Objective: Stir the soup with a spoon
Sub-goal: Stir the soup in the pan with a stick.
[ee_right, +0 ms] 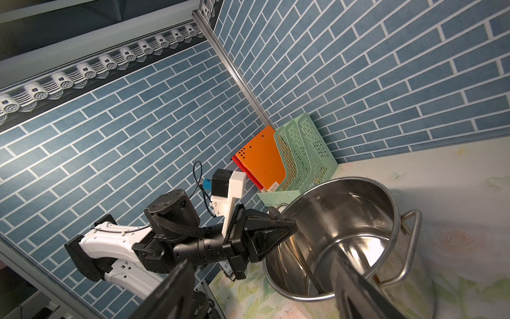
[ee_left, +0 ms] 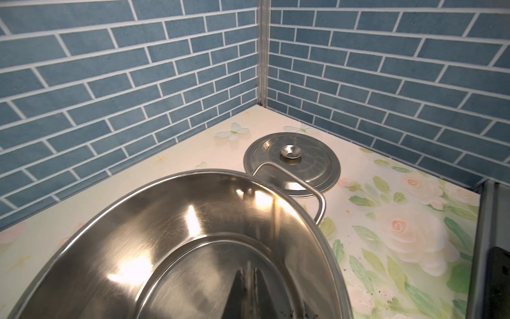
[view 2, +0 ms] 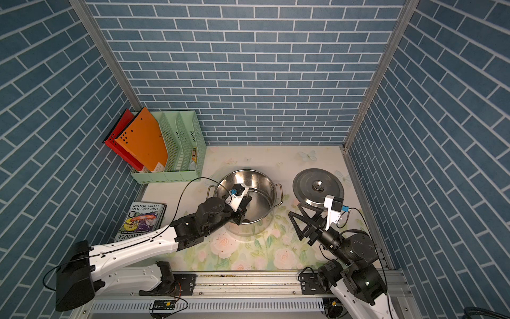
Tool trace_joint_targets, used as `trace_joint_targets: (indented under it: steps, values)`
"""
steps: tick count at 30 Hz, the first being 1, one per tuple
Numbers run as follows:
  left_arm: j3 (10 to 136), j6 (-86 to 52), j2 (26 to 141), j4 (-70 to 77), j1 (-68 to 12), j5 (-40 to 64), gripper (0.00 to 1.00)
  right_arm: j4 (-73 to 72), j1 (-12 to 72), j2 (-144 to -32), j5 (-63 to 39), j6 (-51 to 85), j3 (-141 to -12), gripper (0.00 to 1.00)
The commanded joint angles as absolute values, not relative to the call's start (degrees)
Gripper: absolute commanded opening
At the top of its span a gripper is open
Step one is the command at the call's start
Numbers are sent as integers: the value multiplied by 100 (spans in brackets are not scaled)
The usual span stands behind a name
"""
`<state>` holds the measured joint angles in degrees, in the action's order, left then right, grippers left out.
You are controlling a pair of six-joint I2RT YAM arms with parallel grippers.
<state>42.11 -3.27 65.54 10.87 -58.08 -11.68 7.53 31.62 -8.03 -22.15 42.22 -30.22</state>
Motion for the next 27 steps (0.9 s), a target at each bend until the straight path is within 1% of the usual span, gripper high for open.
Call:
trace_joint_targets:
  steps: [1,4,6,10,16,19,22,27]
  values:
    - [4033,-404,6278,488,-5542,-1919,0,457,3190,-860,-2259,4315,-2959,82]
    - [3965,-386,6167,518,-5174,-2086,0,396,3190,-886,-2281,4332,-2945,82]
    - [3984,-362,6210,706,-4903,-2021,0,413,3185,-877,-2281,4333,-2959,82]
    - [4292,-258,6725,1242,-4586,-1791,0,501,3184,-832,-2273,4333,-3000,82]
    - [5201,-70,7968,1895,-4562,-1423,0,806,3185,-697,-2192,4296,-3151,82]
    - [5696,-115,8494,2103,-4560,-1063,0,969,3190,-611,-2148,4281,-3226,82]
    - [5929,-215,8682,2270,-4617,-657,0,1081,3190,-538,-2098,4272,-3273,82]
    - [5932,-168,8678,2348,-4950,-200,0,1075,3190,-497,-2083,4278,-3237,82]
